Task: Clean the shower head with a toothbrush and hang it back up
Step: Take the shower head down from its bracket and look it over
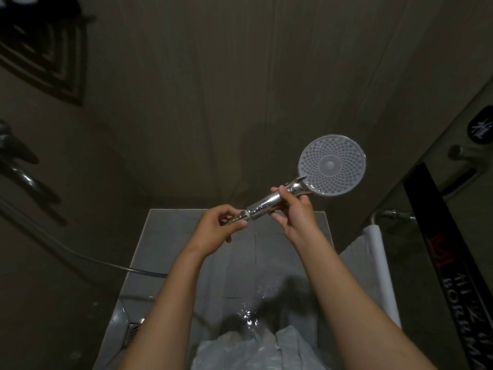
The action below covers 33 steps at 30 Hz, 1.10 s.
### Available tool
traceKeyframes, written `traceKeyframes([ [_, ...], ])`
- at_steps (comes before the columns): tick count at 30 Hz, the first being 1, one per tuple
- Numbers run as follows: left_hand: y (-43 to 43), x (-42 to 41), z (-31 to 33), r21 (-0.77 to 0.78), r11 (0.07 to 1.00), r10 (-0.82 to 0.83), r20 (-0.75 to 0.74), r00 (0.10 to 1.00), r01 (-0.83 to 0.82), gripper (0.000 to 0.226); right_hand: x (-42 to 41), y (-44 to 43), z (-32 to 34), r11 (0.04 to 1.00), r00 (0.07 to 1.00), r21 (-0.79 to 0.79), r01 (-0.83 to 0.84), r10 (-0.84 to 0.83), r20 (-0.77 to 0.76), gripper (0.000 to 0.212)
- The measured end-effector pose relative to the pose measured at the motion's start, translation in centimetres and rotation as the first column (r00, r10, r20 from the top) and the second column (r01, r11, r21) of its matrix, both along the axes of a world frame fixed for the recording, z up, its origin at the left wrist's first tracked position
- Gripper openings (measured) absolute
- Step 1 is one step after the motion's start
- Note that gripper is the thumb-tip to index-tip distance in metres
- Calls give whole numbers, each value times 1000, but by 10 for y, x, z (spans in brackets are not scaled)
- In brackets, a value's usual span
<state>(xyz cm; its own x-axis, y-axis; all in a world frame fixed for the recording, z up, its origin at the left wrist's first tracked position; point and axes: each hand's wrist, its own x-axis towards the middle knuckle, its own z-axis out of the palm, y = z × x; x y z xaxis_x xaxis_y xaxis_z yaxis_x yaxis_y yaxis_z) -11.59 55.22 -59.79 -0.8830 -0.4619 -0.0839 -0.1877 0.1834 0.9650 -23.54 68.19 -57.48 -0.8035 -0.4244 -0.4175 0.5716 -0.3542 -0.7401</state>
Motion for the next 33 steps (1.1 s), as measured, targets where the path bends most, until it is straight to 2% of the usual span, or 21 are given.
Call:
traceKeyframes([
  [2,-3,1,-1,-26,999,-41,21,999,41,6,1,0,-1,1000,1000,-4,4,-4,11,26],
  [5,-3,2,2,-62,993,-95,64,993,99,17,1,1,-1,1000,1000,4,-5,5,8,23],
  [11,0,3,6,78,994,-78,97,992,71,35,1,-1,2,999,999,7,-37,37,-38,19],
  [13,-2,4,5,71,994,-87,99,991,80,30,1,-1,2,1000,999,7,-29,30,-36,22],
  [15,-1,4,4,67,996,-65,84,994,59,9,2,0,1,1000,999,-2,-20,20,-27,25],
  [18,-1,4,-2,83,996,7,11,1000,-8,19,2,0,-1,1000,1000,11,-3,3,-12,27],
  [20,-4,4,-4,100,995,17,-16,1000,-15,16,2,1,-2,1000,1000,12,5,-5,1,25],
  [22,-7,4,-3,100,995,-20,7,1000,19,6,2,1,-2,1000,1000,11,2,-2,7,21],
  [24,-7,5,-1,86,995,-47,43,998,43,18,2,2,-1,1000,1000,9,2,-2,8,21],
  [28,-16,17,-3,77,994,67,92,994,-74,35,-10,11,5,996,997,40,74,-74,-16,25],
  [33,-29,23,-8,60,986,153,94,984,-159,34,-21,22,8,988,989,57,144,-143,-24,30],
])
